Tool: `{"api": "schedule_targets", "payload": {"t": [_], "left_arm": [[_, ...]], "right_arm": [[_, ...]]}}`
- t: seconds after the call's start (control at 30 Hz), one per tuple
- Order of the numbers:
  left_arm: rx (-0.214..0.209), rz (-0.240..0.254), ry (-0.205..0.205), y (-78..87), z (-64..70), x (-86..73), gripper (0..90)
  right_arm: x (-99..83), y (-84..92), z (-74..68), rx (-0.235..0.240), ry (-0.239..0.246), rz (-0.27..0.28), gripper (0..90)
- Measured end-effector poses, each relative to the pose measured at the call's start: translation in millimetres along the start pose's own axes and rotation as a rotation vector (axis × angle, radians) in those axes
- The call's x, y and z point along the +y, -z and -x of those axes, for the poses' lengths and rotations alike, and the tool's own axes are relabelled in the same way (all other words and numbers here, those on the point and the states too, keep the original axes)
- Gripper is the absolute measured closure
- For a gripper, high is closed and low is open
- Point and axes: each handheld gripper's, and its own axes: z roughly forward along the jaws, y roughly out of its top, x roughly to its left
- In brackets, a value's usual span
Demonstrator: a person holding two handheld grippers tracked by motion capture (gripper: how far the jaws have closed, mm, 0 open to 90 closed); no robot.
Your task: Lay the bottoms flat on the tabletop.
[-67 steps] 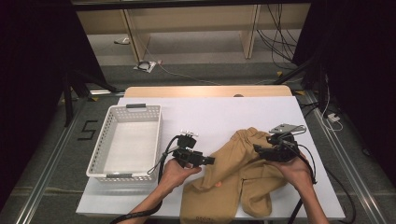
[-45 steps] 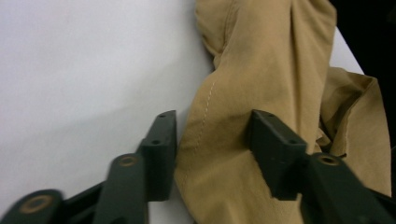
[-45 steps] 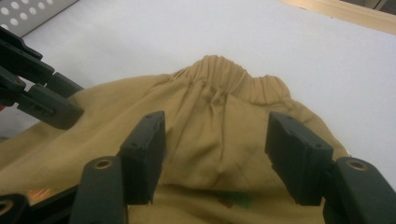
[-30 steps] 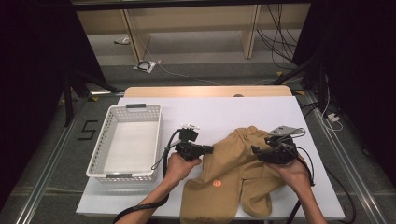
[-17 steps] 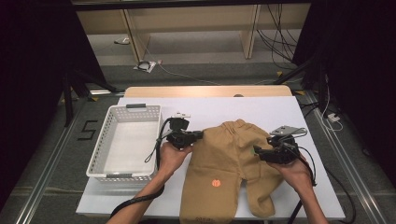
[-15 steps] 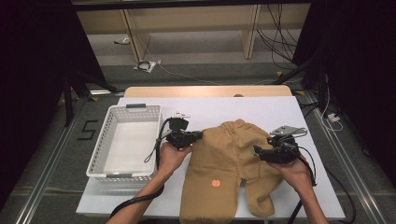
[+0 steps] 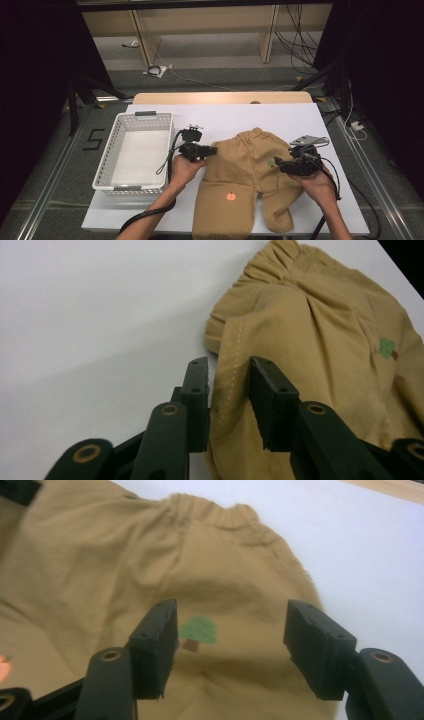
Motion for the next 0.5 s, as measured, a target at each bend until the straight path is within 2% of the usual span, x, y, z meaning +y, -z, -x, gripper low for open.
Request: {"api": "schedule_targets", "payload": {"t": [0.03, 0.13, 0.23, 0.37, 0.5], "left_arm": [[-0.003, -0.004, -0.006, -0.1, -0.3, -1.4, 69.0], [-0.014, 0.005, -0.008, 0.4, -0.7, -4.4, 79.3], [-0.024, 0.005, -0.022, 1.1, -0.4, -4.3, 83.6], [0.017, 0.025, -0.039, 3.0, -1.5, -0.8, 85.3], [0.045, 0.042, -0.011, 5.0, -7.2, 4.3, 85.4]], "right_arm": [[-0.9, -0.5, 2.3, -0.014, -0.002, -0.008, 39.4], [-4.3, -2.9, 11.0, -0.051, -0.015, -0.024, 39.4], [-6.8, -6.2, 20.3, -0.069, -0.037, -0.035, 39.4], [-10.5, -13.7, 33.4, -0.092, -0.08, -0.068, 39.8], [-13.3, -19.4, 41.2, -0.1, -0.104, -0.086, 40.1]]}}
